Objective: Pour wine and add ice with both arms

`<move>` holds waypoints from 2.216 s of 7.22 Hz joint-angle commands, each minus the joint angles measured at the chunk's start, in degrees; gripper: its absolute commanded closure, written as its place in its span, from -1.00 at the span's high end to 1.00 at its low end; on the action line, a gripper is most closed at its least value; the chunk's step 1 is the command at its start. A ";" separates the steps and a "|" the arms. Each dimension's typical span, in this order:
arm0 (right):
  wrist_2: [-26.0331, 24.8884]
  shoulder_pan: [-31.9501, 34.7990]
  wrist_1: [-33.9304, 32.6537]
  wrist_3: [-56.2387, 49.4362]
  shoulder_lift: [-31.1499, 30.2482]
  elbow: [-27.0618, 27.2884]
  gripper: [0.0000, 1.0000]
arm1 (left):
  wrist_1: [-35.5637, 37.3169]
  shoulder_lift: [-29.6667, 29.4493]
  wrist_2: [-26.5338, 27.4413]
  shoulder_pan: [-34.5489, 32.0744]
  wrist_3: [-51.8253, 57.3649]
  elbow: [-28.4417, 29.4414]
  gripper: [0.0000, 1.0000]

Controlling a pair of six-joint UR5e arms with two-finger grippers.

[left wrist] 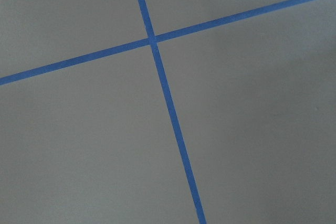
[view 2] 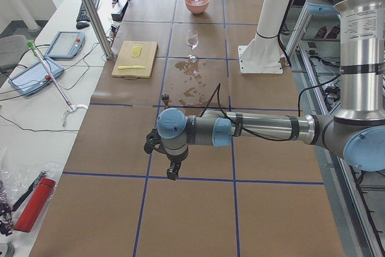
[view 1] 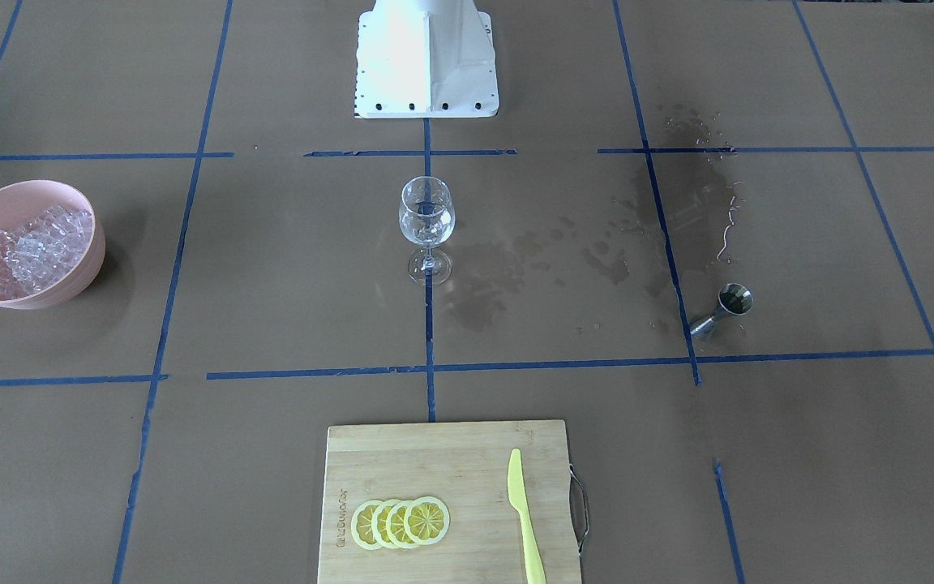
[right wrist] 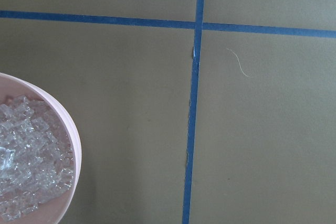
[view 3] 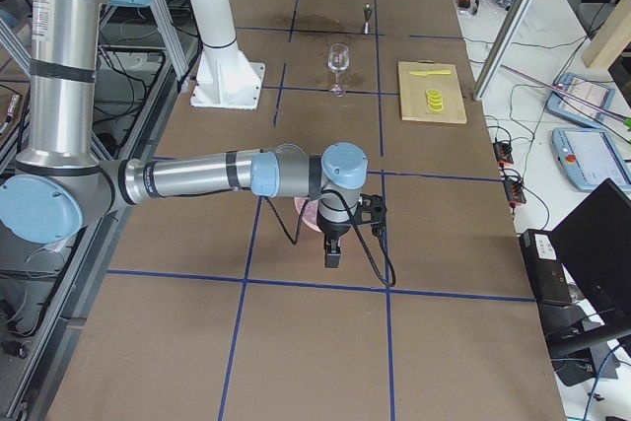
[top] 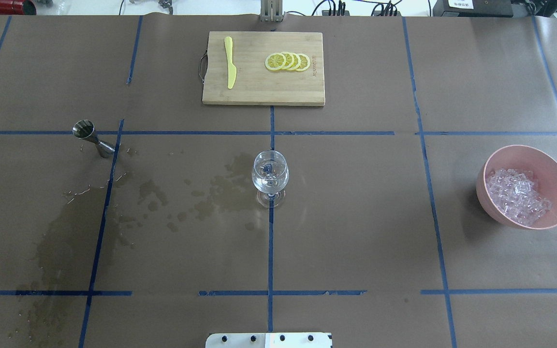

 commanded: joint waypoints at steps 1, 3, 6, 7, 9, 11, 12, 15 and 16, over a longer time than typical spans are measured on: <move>0.09 0.00 -0.09 0.09 0.00 0.00 1.00 | 0.00 -0.09 0.00 0.00 0.17 0.00 1.00; 0.18 0.00 -0.09 0.09 -0.09 0.00 1.00 | -0.09 -0.09 0.00 0.00 0.17 0.00 1.00; 0.44 -1.30 -0.17 0.96 0.09 2.62 1.00 | -3.84 -0.18 0.35 0.44 0.26 -0.08 1.00; 0.00 -2.62 -0.09 0.97 0.17 2.73 1.00 | -6.74 0.00 0.18 0.53 0.26 0.17 1.00; -0.17 -3.16 1.65 1.31 2.19 3.43 1.00 | -8.52 0.00 -0.26 0.61 0.35 -0.35 1.00; -0.09 -2.99 8.57 7.26 2.29 3.95 1.00 | -16.82 -0.52 -6.73 0.44 -0.26 0.35 1.00; 0.35 -2.99 11.57 7.82 1.33 3.78 1.00 | -19.57 -0.27 -11.64 0.44 -0.44 0.26 1.00; 2.63 -2.90 12.48 8.08 2.19 3.60 1.00 | -34.00 -2.71 -11.95 0.27 -7.24 3.08 1.00; 2.90 -2.81 12.57 9.65 2.46 3.78 1.00 | -38.01 -2.81 -11.26 0.35 -10.08 -0.49 1.00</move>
